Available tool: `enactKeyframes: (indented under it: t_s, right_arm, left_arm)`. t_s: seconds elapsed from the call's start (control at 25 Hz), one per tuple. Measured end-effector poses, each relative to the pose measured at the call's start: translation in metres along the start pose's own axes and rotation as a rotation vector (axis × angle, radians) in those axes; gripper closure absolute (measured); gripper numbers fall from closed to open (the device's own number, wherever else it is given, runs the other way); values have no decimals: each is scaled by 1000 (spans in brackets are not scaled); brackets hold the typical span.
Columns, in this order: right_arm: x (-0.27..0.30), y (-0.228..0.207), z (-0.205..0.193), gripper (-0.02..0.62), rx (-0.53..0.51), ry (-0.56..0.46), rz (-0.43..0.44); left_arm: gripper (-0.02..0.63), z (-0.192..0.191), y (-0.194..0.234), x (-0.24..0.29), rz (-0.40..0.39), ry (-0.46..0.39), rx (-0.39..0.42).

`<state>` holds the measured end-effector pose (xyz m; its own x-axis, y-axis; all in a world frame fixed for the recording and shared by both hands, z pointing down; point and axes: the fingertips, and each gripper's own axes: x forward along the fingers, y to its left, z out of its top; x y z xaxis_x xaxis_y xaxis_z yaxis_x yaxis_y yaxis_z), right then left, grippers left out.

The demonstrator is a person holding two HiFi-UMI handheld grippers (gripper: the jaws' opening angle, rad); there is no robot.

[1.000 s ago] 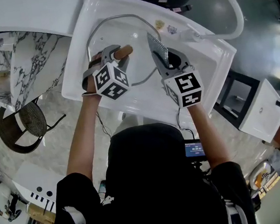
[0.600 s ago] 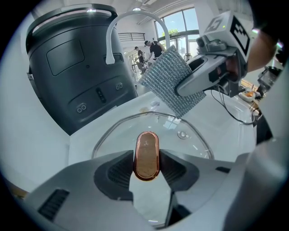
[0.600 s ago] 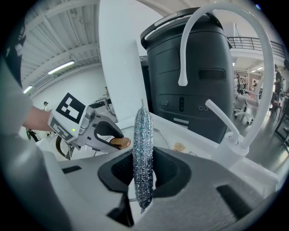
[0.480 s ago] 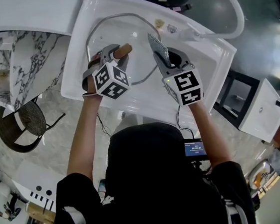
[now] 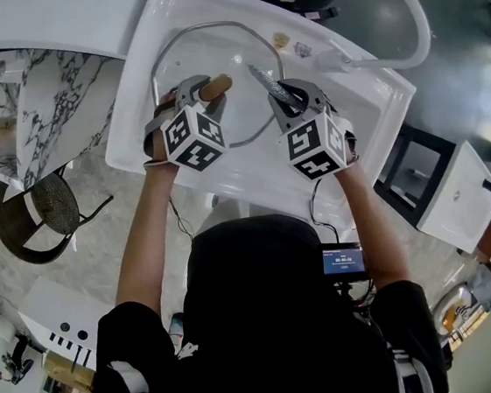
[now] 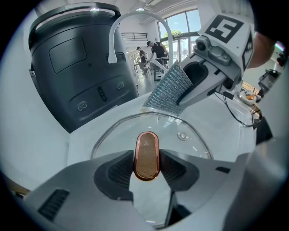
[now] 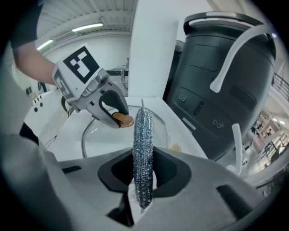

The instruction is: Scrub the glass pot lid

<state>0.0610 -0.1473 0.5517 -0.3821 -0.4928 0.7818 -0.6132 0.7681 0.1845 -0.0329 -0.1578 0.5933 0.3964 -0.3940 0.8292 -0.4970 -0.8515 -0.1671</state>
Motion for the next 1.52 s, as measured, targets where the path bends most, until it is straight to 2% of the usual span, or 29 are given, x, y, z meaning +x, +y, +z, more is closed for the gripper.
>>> enactKeyframes:
  t_s: [0.16,0.44,0.68,1.0,1.52]
  right_arm:
    - [4,-7,4,525,-162,36,-2]
    - [16,-12,7,526,-327,103,21]
    - [33,-15,9,526,-376,166,12]
    - [47,-17,12,526,-457,201,-5]
    - [57,-11,2,526,-518,256,17]
  left_arm:
    - [434,1,1,0,-5,2,-9]
    - [436,1,0,1,-5,4,-15]
    - [436,0,0,0,-7,3,-18]
    - [436,0,1,0,-11,1,-18]
    - [436,0,0,1,-19,0,-21]
